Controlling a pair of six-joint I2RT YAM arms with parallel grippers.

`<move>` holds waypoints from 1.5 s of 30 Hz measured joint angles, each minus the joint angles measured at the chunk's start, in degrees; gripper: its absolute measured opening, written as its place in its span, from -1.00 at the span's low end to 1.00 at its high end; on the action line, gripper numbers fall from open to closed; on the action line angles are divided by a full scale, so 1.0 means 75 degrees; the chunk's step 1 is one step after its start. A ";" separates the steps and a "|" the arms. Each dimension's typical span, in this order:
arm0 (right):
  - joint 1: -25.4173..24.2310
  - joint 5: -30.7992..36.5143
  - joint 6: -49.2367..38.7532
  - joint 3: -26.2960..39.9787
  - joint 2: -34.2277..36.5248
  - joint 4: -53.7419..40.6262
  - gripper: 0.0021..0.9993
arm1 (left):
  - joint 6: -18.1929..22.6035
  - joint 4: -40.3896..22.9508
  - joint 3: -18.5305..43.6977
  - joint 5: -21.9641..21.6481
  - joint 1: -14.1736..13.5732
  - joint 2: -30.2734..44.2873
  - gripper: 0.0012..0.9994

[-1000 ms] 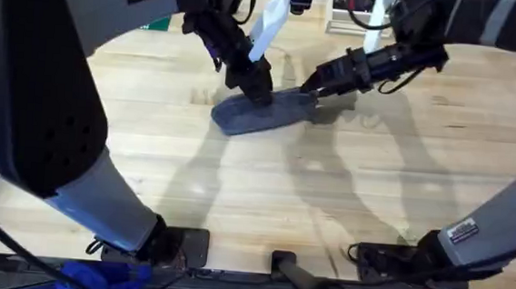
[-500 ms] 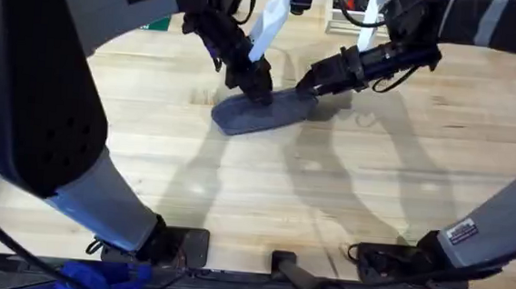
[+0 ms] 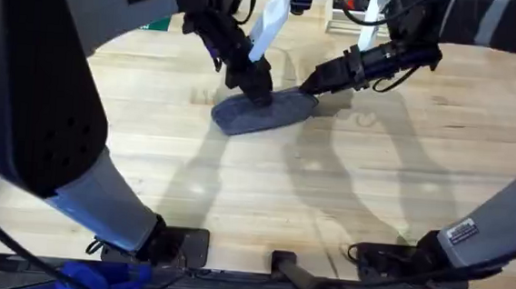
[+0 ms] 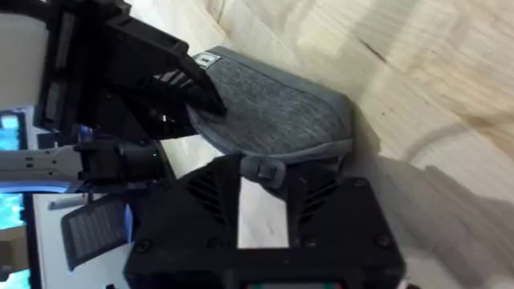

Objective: Unzip the bag, pick up the pens from the table one at a time and place them inside, then zip the bag closed.

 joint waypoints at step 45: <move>-0.0708 -0.0631 0.0177 0.0000 0.0000 -0.0213 -0.94 | -0.0003 0.0280 0.0017 0.0207 -0.0134 0.0000 -0.92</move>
